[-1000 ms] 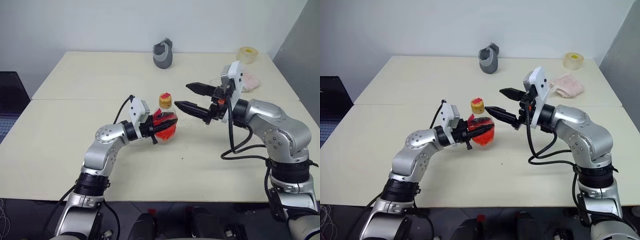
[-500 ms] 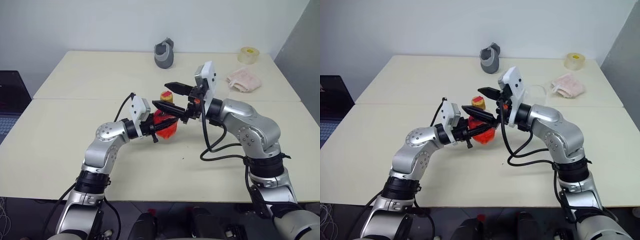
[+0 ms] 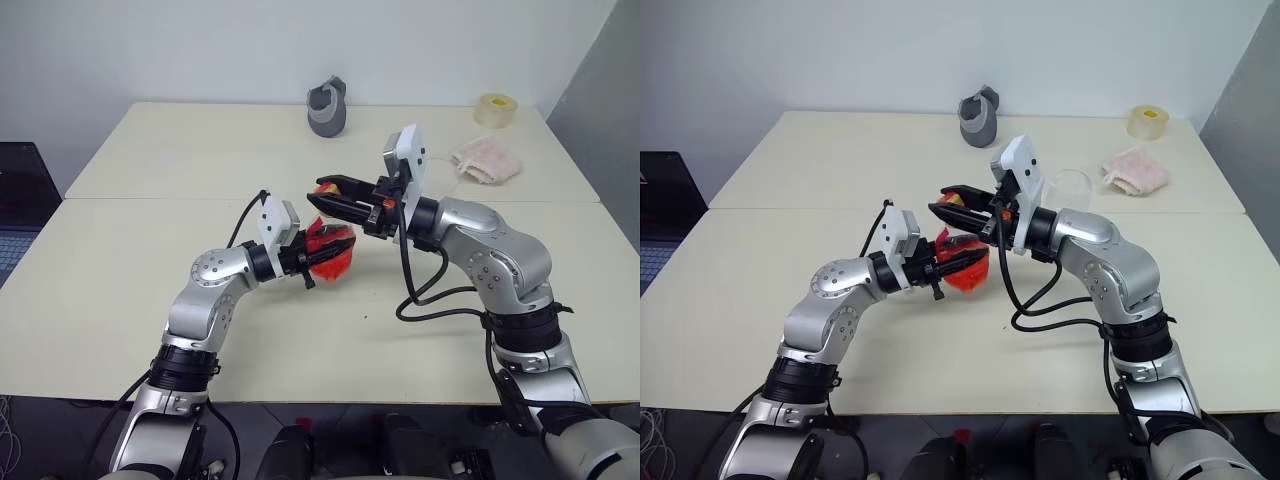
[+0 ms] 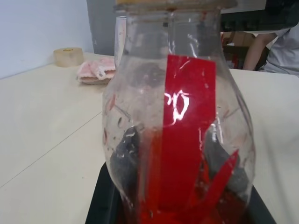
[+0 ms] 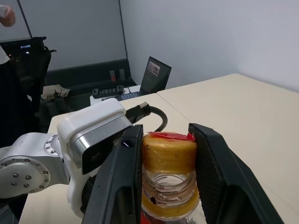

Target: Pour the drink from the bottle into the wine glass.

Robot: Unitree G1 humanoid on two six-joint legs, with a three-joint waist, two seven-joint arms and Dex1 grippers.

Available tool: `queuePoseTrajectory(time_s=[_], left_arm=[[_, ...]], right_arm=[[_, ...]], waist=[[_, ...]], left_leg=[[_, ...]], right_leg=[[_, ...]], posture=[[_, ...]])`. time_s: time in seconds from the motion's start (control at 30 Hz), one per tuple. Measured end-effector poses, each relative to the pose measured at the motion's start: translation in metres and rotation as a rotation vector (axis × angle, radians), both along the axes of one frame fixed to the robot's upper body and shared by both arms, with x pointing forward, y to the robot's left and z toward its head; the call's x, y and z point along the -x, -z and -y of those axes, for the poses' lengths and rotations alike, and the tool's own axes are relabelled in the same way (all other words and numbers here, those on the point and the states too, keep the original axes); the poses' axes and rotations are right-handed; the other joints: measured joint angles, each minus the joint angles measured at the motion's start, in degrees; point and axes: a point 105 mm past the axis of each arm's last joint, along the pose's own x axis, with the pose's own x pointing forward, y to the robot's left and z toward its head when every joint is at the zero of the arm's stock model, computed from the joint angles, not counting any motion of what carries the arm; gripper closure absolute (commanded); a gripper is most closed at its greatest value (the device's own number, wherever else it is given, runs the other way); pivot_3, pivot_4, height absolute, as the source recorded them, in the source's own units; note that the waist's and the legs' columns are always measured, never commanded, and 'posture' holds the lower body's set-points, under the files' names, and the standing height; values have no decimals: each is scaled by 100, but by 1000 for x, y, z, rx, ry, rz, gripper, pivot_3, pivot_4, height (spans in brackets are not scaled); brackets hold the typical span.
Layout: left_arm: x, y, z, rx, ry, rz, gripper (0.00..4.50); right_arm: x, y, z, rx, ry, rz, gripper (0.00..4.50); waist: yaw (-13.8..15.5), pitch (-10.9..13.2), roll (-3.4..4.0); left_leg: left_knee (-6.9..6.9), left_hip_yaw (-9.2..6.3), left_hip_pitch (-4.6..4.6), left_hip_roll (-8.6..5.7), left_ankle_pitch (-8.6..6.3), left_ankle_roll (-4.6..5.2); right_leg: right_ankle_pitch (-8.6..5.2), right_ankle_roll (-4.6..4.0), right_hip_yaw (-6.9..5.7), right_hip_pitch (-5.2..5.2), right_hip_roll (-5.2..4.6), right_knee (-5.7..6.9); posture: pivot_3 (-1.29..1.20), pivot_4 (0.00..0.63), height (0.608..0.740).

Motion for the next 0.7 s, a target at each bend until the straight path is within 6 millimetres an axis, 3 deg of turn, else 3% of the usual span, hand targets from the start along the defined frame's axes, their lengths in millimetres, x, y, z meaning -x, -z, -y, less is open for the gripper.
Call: queuePoseTrajectory(time_s=[0.13, 0.3, 0.5, 0.6, 0.7], left_arm=[[1, -2, 1, 2, 6, 13, 3458], [3, 3, 1, -1, 10, -2, 3458], [6, 5, 1, -2, 11, -5, 3458], [8, 5, 1, -2, 13, -1, 3458], [10, 8, -2, -3, 3, -11, 3458]], right_arm=[[2, -7, 2, -22, -22, -26, 3314], [5, -43, 13, -73, -25, 54, 3314], [15, -50, 26, -50, 12, 81, 3314], [29, -41, 36, -17, 27, 84, 3314], [39, -7, 53, 36, 106, 15, 3314]], waist=[[1, 0, 0], [1, 2, 3], [6, 2, 3], [25, 2, 2], [54, 1, 1]], left_leg=[[0, 0, 0, 0, -1, 1], [-1, 0, 0, 0, -3, 5], [-2, 0, -2, 1, -3, 6], [-1, 1, -4, 1, -4, 7], [1, 1, -4, 2, -5, 9]], right_leg=[[0, 0, 0, 0, 0, 0], [0, 0, 0, 0, 0, -1], [0, 0, 0, 0, -1, -3], [0, 0, 1, 0, -4, -4], [-1, 1, 0, 4, -7, -3]], posture=[[0, 150, 740], [0, 150, 740], [0, 150, 740], [0, 150, 740], [0, 150, 740]])
